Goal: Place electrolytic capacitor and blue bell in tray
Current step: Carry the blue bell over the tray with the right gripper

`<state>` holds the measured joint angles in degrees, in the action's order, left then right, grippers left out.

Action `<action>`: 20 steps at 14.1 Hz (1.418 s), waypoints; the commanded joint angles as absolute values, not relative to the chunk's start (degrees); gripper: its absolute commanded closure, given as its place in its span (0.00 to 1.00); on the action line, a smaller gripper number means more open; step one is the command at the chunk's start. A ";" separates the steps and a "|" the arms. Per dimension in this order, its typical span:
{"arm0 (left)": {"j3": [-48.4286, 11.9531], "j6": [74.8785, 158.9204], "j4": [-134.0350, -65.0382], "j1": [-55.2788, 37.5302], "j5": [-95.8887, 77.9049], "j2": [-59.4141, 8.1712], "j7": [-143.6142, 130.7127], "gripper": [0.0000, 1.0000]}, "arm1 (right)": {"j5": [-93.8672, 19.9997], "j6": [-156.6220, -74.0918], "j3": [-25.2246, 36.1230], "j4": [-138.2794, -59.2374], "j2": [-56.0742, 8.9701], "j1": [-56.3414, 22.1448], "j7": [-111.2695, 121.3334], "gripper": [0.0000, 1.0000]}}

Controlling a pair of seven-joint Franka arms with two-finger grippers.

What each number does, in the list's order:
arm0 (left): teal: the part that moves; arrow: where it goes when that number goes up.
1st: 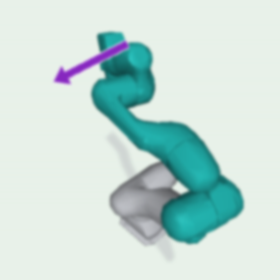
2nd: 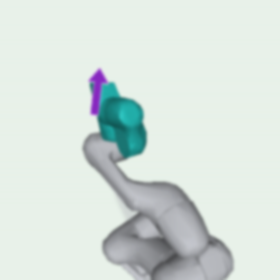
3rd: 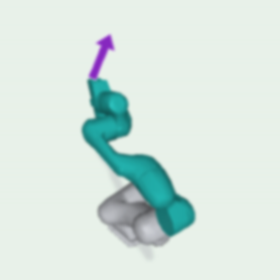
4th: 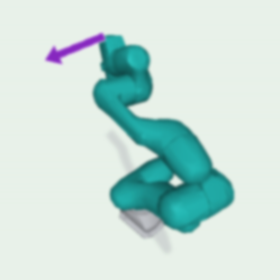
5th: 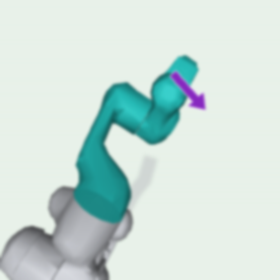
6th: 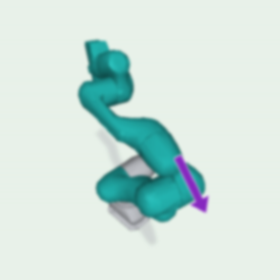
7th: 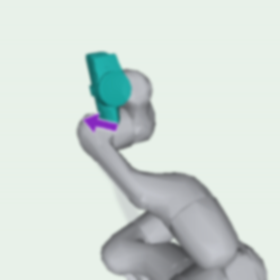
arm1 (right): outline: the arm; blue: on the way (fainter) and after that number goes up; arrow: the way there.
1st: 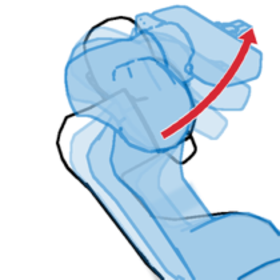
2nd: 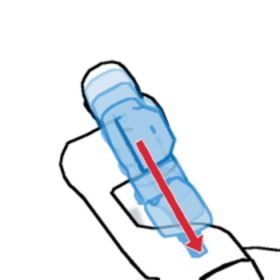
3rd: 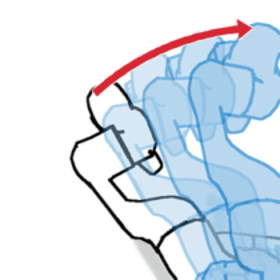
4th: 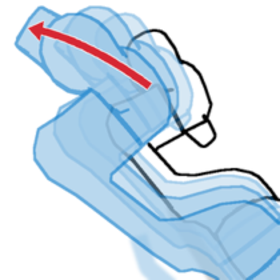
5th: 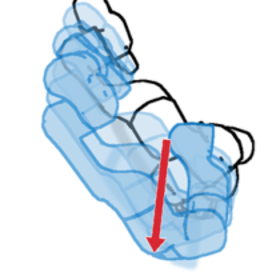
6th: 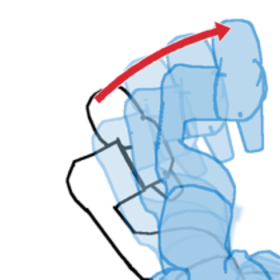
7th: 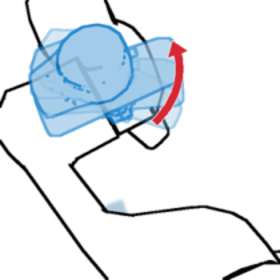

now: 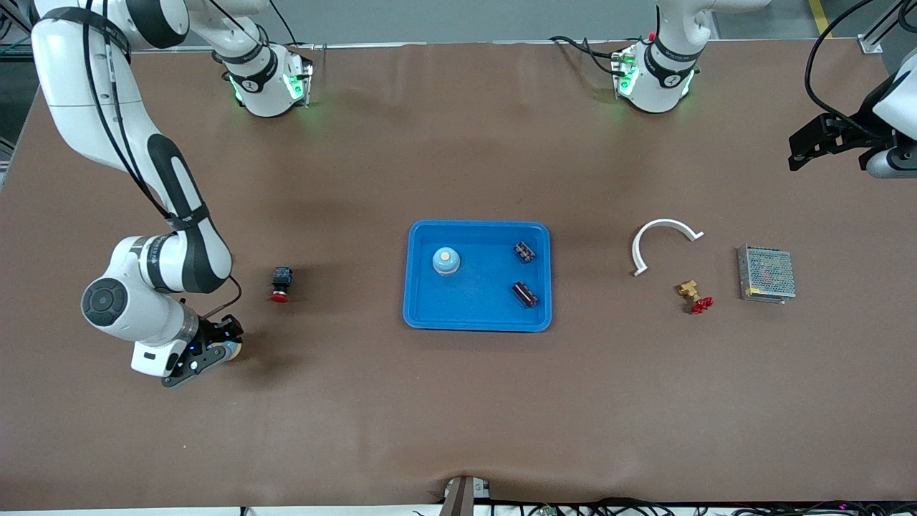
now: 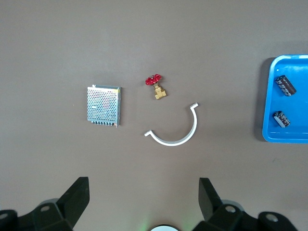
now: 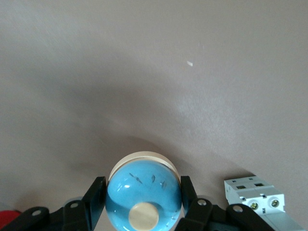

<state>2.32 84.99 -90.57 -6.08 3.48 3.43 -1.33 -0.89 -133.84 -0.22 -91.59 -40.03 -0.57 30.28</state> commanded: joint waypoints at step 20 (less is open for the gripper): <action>2.55 85.52 -91.23 -7.03 0.97 3.08 -1.05 0.00 | -0.18 -124.27 -2.64 -84.29 -36.29 -27.58 -34.43 0.60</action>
<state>2.25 85.21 -91.13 -6.61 1.57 3.11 -1.33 -0.83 -124.24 -3.23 -86.40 -34.97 -25.88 -29.80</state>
